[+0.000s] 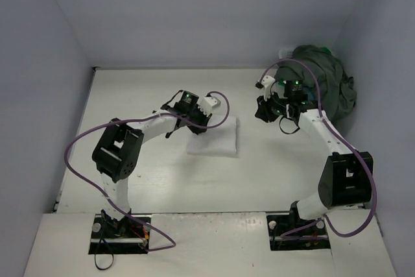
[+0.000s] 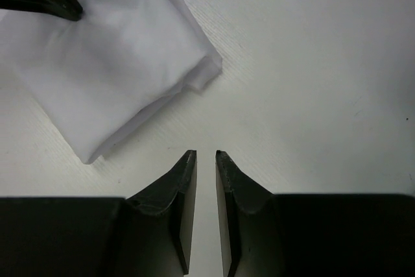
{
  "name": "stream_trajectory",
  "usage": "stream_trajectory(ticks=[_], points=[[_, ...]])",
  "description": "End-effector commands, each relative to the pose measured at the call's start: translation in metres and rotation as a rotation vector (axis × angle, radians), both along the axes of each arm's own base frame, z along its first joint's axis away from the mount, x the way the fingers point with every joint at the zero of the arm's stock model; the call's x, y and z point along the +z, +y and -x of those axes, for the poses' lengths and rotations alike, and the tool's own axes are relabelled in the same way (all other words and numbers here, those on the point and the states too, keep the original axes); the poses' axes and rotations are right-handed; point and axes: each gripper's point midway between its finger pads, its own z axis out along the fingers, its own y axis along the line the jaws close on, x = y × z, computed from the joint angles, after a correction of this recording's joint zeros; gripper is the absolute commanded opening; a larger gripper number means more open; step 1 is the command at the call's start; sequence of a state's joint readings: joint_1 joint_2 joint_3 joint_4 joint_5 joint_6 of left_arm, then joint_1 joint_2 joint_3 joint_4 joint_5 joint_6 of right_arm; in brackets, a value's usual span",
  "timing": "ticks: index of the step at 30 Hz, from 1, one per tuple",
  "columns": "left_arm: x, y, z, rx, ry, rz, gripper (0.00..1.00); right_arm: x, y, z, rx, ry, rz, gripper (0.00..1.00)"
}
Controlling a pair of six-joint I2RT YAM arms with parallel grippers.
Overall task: Fold and stack the t-shirts
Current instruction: Put the neatly folded tshirt into the corner of the board with the left arm
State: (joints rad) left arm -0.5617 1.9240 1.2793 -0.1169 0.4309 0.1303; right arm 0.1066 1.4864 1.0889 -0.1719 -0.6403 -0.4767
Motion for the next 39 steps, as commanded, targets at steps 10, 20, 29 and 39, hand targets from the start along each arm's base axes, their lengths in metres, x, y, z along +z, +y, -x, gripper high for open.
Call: stream_trajectory(ticks=[10, 20, 29, 39], points=[[0.120, 0.005, -0.015, 0.018, -0.231, 0.076, 0.23, -0.020, 0.108, 0.025, 0.299, 0.073, 0.006, 0.03], [0.080, 0.058, -0.022, 0.127, -0.129, 0.071, 0.00, -0.042, 0.153, 0.005, 0.364, 0.154, -0.068, 0.00], [0.046, 0.068, -0.018, 0.143, 0.037, 0.136, 0.00, -0.087, 0.164, 0.010, 0.360, 0.228, -0.007, 0.00], [0.028, 0.069, -0.010, 0.138, 0.218, 0.235, 0.16, -0.101, 0.166, 0.010, 0.352, 0.244, 0.017, 0.00]])
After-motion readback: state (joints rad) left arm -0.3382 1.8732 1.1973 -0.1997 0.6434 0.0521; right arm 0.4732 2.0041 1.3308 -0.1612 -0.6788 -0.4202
